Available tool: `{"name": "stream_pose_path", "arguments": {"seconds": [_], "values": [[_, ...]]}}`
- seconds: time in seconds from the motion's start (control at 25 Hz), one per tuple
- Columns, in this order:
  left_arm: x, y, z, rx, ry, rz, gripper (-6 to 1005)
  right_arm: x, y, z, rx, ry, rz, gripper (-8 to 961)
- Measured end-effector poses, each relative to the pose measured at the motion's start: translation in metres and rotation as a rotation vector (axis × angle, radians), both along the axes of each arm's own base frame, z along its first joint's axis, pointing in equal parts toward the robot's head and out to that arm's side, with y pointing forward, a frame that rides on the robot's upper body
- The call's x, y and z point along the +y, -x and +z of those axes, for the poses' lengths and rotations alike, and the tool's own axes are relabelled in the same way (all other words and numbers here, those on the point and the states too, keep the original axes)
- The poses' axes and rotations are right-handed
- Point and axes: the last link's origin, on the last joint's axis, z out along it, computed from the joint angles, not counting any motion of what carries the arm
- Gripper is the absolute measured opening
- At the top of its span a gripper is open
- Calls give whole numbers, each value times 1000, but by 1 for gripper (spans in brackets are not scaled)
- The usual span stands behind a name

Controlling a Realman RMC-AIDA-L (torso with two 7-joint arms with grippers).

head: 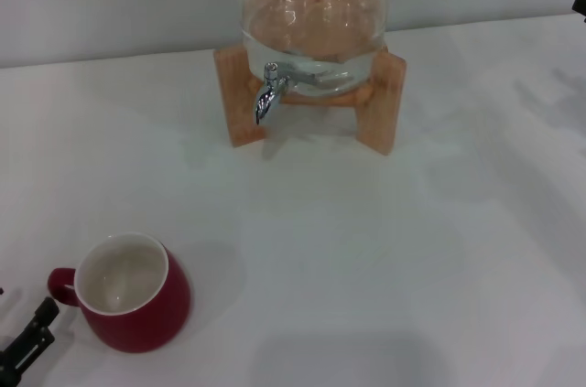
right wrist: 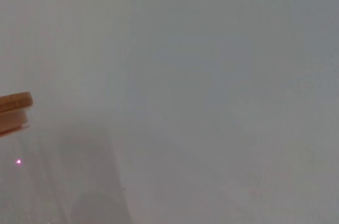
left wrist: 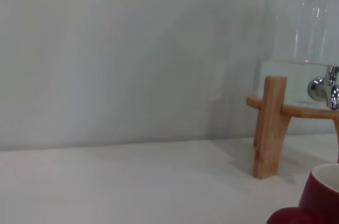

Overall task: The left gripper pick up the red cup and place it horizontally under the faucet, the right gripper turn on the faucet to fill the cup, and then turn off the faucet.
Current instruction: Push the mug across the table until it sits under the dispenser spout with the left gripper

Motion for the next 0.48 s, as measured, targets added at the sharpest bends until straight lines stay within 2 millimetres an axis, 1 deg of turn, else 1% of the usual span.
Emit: {"name": "stream_pose_path", "arguments": {"seconds": [0.48], "values": [[8, -1, -3, 8, 14, 4, 813, -2, -2, 0, 2, 1, -3, 782]]}}
